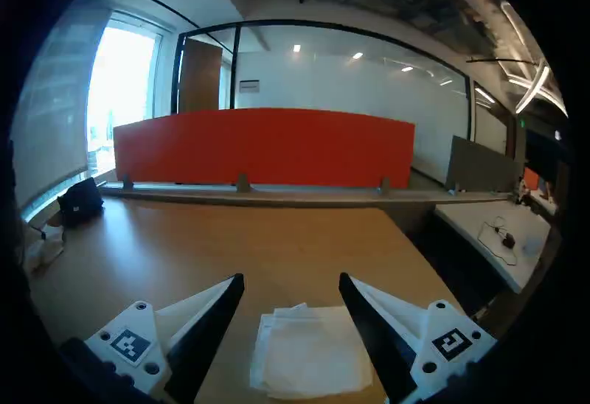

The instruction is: Fold towel

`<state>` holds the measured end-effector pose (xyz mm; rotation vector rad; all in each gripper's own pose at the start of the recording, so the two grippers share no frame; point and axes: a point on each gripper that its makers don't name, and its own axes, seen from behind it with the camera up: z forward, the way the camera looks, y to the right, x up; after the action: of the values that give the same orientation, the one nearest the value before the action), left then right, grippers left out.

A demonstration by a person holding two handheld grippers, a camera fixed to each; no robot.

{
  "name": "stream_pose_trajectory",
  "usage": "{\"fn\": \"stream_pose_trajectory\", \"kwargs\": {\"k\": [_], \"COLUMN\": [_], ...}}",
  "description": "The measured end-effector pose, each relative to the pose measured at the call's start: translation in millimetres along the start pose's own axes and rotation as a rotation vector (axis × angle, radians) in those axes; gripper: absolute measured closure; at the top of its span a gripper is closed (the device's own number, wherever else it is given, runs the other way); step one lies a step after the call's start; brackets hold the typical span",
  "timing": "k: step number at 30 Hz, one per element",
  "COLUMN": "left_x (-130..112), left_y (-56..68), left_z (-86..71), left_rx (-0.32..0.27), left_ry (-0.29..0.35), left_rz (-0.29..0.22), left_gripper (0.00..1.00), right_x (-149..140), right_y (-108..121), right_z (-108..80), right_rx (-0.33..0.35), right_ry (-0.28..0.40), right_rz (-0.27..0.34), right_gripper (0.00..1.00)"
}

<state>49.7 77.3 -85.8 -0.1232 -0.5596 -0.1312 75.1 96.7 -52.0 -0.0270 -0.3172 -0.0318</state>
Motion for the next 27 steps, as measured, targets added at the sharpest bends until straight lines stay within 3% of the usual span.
{"fn": "stream_pose_trajectory", "kwargs": {"k": [4, 10, 20, 27], "left_x": [29.7, 57.2, 82.1, 91.6], "left_y": [-3.8, -10.3, -25.1, -38.3], "left_z": [-1.9, -4.0, -5.4, -4.2], "left_rx": [-0.001, 0.005, 0.024, 0.039], "left_ry": [0.092, 0.179, 0.26, 0.291], "left_rz": [0.016, 0.028, 0.042, 0.05], "left_gripper": [0.06, 0.06, 0.06, 0.06], "right_x": [9.3, 24.8, 42.6, 58.0], "right_y": [-2.1, -8.1, -33.8, -64.7], "right_z": [-1.1, -2.5, -4.4, -2.9], "right_rx": [-0.01, -0.019, -0.007, 0.012], "right_ry": [0.02, 0.053, 0.075, 0.106], "right_rz": [-0.004, -0.005, -0.007, -0.01], "right_gripper": [0.0, 0.0, 0.0, 0.0]}}
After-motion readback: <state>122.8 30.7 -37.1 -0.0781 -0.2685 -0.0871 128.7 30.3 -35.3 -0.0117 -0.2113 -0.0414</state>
